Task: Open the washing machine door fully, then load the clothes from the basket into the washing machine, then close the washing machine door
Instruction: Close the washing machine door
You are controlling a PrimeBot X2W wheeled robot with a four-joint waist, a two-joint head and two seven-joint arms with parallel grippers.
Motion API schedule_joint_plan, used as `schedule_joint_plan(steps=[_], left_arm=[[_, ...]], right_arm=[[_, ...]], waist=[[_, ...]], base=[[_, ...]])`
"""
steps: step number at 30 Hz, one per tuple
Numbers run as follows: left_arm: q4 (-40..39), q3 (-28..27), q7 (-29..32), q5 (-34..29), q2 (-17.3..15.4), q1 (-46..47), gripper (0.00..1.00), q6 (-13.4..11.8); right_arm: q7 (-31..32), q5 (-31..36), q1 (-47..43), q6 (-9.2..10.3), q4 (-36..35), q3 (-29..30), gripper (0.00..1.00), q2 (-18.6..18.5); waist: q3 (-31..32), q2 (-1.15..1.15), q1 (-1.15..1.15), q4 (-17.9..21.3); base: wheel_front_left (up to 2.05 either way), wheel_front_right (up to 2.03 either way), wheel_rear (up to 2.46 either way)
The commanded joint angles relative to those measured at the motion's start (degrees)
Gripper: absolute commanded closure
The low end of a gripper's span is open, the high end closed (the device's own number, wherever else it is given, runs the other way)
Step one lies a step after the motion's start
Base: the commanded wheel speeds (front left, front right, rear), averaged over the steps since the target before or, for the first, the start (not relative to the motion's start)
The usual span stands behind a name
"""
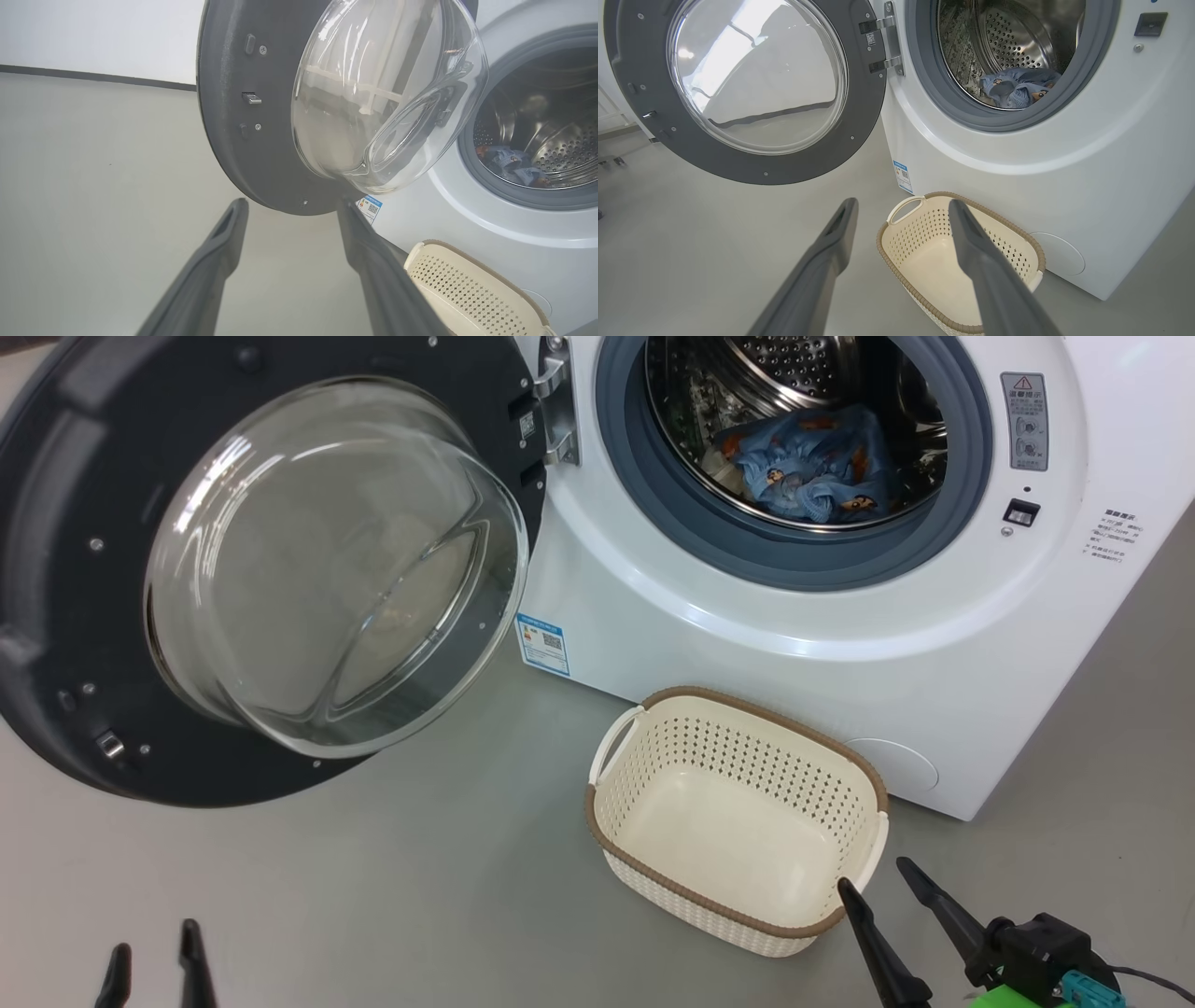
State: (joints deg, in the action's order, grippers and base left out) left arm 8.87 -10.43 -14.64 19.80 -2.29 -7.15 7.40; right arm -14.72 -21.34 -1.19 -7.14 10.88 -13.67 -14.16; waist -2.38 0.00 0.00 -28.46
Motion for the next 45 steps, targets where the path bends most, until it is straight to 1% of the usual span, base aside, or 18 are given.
schedule_joint_plan(steps=[1,2,3,4,6,7,8,12,17,20,23,24,27,31,36,38,42,45], left_arm=[[-1.88,-2.47,-0.36,1.11,-0.64,1.27,0.29,0.09],[-2.13,-2.70,-0.36,1.75,-0.63,1.65,0.58,0.09],[-2.46,-2.94,-0.36,2.19,-0.63,2.10,0.81,0.09],[-2.93,-3.25,-0.36,2.50,-0.68,2.64,1.00,0.09],[-4.52,-4.57,-0.36,3.40,-1.65,4.16,1.00,0.09],[-5.39,-5.30,-0.36,3.84,-2.63,5.06,1.00,0.09],[-7.23,-6.46,-0.36,4.87,-5.14,7.14,1.00,0.09],[-9.63,-8.30,-0.36,7.45,-11.89,12.03,1.00,0.09],[-10.27,-10.14,-0.36,12.02,-20.20,18.99,1.00,0.09],[-8.95,-10.69,-0.36,15.08,-24.65,23.05,1.00,0.09],[-4.79,-10.67,-0.36,19.20,-28.41,26.97,1.00,0.09],[-4.79,-10.67,-0.36,19.20,-28.41,26.97,1.00,0.09],[1.58,-9.66,-0.36,25.00,-31.74,30.97,1.00,0.09],[11.06,-6.00,1.09,32.88,-36.42,36.07,1.00,0.09],[21.44,-2.27,6.26,42.86,-40.15,42.36,1.00,0.09],[24.77,-0.77,8.65,45.66,-41.39,44.25,1.00,0.09],[30.50,2.14,16.63,51.69,-42.46,47.41,1.00,0.09],[33.40,2.79,21.26,55.73,-42.76,49.29,1.00,0.09]], right_arm=[[-0.28,-0.26,1.86,-0.35,-1.13,-1.24,0.00,-0.81],[-0.28,-0.33,1.88,-0.35,-1.11,-1.27,0.00,-0.81],[-0.28,-0.39,1.84,-0.35,-1.11,-1.16,0.00,-0.76],[-0.28,-0.41,1.71,-0.35,-1.12,-1.00,0.00,-0.69],[-0.28,-0.40,1.15,-0.35,-1.26,-0.48,0.00,-0.46],[-0.28,-0.34,0.75,-0.35,-1.37,-0.16,0.00,-0.30],[-0.28,-0.15,-0.09,-0.35,-1.59,0.72,0.00,0.10],[-0.28,0.29,-1.73,-0.35,-2.27,2.76,0.00,1.15],[-0.28,0.99,-3.23,-0.35,-3.31,4.26,0.00,2.29],[-0.28,1.27,-3.42,-0.35,-3.63,4.66,0.00,2.55],[-0.28,1.47,-3.35,-0.35,-3.84,5.05,0.00,2.64],[-0.28,1.47,-3.35,-0.35,-3.84,5.05,0.00,2.64],[-0.28,1.68,-3.05,-0.35,-4.06,5.39,0.00,2.47],[-0.28,1.97,-2.66,-0.35,-4.39,5.62,0.00,2.13],[-0.28,2.37,-2.32,-0.35,-4.75,5.87,0.00,1.43],[-0.28,2.47,-2.09,-0.35,-4.97,5.91,0.00,1.10],[-0.28,2.69,-1.75,-0.35,-5.43,6.31,0.00,0.63],[-0.28,2.90,-1.59,-0.35,-5.77,6.40,0.00,0.49]], waist=[[0.00,0.00,0.00,0.02],[0.00,0.00,0.00,0.03],[-0.02,0.00,0.00,0.05],[0.01,0.00,0.00,0.08],[0.04,0.00,0.00,0.15],[0.06,0.00,0.00,0.19],[0.07,0.00,0.00,0.29],[0.18,0.00,0.00,0.56],[-0.11,0.00,0.00,1.48],[-0.56,0.00,0.00,2.30],[-1.09,0.00,0.00,3.21],[-1.09,0.00,0.00,3.21],[-1.94,0.00,0.00,4.12],[-3.30,0.00,0.00,5.34],[-5.42,0.00,0.00,6.41],[-6.29,0.00,0.00,6.80],[-7.94,0.00,0.00,7.13],[-8.72,0.00,0.00,7.26]], base=[[0.00,0.00,0.00],[0.00,0.00,0.00],[0.00,0.00,0.00],[0.00,0.00,0.00],[0.00,0.00,0.00],[0.00,0.00,0.00],[0.00,0.00,0.00],[0.00,0.00,0.00],[0.00,0.00,0.00],[0.00,0.00,0.00],[0.00,0.00,0.00],[0.00,0.00,0.00],[0.00,0.00,0.00],[0.00,0.00,0.00],[0.00,0.00,0.00],[0.00,0.00,0.00],[0.00,0.00,0.00],[0.00,0.00,0.00]])
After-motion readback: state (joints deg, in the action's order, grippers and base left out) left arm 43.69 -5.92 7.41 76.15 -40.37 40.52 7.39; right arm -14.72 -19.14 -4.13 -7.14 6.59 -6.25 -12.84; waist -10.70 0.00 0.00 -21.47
